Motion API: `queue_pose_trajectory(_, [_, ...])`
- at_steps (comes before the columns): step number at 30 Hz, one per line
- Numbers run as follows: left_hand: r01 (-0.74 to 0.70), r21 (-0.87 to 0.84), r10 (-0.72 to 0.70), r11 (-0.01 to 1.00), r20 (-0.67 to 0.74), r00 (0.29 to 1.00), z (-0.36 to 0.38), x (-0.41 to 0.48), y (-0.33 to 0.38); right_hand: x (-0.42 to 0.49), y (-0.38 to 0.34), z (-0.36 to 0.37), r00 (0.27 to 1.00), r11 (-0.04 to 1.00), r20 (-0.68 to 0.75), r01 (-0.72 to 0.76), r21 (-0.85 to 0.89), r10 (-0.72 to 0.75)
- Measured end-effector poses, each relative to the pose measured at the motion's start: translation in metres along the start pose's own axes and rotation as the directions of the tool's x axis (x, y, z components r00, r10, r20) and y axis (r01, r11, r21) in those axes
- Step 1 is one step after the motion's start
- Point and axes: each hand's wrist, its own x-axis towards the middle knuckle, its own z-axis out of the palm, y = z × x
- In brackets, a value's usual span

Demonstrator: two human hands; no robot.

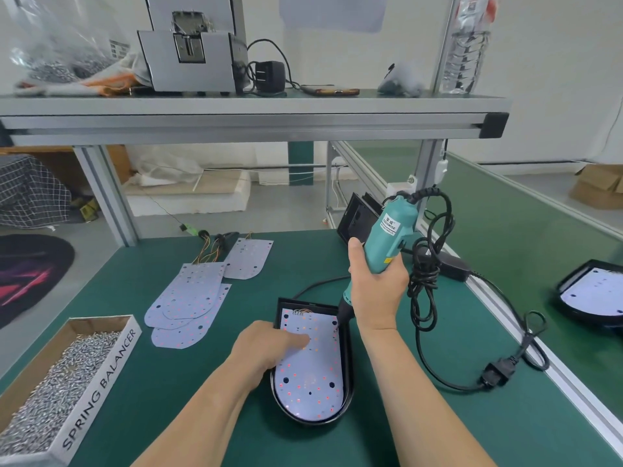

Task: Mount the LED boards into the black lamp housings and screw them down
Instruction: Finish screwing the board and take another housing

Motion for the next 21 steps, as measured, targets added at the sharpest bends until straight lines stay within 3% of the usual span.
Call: queue_pose_trajectory(21, [-0.008,0.005,0.008,1.000,-0.052,0.999,0.002,0.004,-0.002,-0.008,-0.005,-0.004,0.997,0.998,0.071,-0.032,0.061,0.028])
